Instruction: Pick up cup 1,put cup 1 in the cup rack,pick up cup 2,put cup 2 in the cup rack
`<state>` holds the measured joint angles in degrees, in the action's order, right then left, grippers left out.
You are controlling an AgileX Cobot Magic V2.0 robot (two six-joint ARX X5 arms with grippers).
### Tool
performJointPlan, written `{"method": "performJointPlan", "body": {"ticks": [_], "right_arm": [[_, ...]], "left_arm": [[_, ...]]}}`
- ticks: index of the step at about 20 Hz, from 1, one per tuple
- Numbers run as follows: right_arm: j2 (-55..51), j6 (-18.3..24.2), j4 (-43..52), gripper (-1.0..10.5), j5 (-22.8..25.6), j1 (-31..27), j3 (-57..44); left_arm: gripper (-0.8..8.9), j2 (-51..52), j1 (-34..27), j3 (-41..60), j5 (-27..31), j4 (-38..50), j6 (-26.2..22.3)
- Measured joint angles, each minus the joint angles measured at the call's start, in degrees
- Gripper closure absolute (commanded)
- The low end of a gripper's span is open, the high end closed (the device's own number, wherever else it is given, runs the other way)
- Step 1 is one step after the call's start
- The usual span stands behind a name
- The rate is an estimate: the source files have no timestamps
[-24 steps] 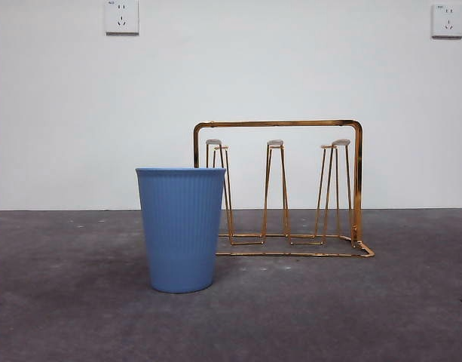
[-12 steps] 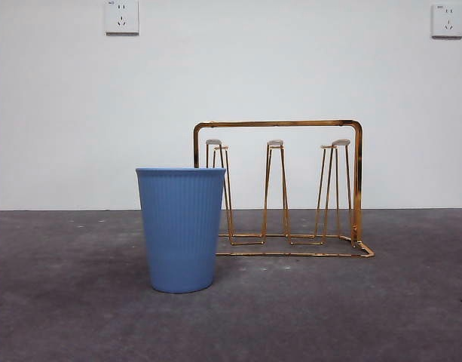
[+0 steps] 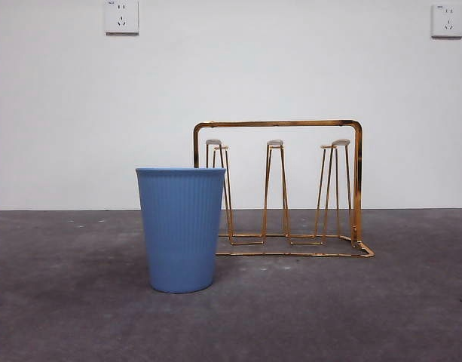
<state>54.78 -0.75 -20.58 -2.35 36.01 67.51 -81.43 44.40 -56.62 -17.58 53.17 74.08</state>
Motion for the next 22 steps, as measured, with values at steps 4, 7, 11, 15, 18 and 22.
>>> {"method": "performJointPlan", "body": {"ticks": [4, 7, 11, 15, 18, 22], "right_arm": [[0.13, 0.0, -1.2, 7.6, 0.02, 0.0, -0.02], [-0.39, -0.02, -2.21, 7.6, 0.46, 0.0, -0.02], [-2.45, -0.02, -6.1, 7.6, 1.75, 0.0, -0.02], [-5.27, -0.04, -13.27, 7.6, 4.2, 0.0, -0.02], [-7.54, -0.09, -21.11, 7.6, 5.57, -0.02, -0.02], [-10.4, -0.79, -31.93, 7.6, 6.93, -0.02, -0.02]], "left_arm": [[8.21, 0.0, 0.13, 0.0, -1.42, 0.02, -1.01], [8.21, 0.0, -0.17, 0.0, -2.16, 0.02, -1.25], [8.21, 0.0, -1.36, 0.0, -3.45, 0.02, -1.66], [8.21, 0.0, -2.64, 0.0, -3.63, 0.0, -2.25], [8.2, 0.02, -2.95, -0.02, -4.17, -0.9, -4.68], [8.2, 0.02, -2.78, -0.81, -4.55, -8.57, -10.43]]}}
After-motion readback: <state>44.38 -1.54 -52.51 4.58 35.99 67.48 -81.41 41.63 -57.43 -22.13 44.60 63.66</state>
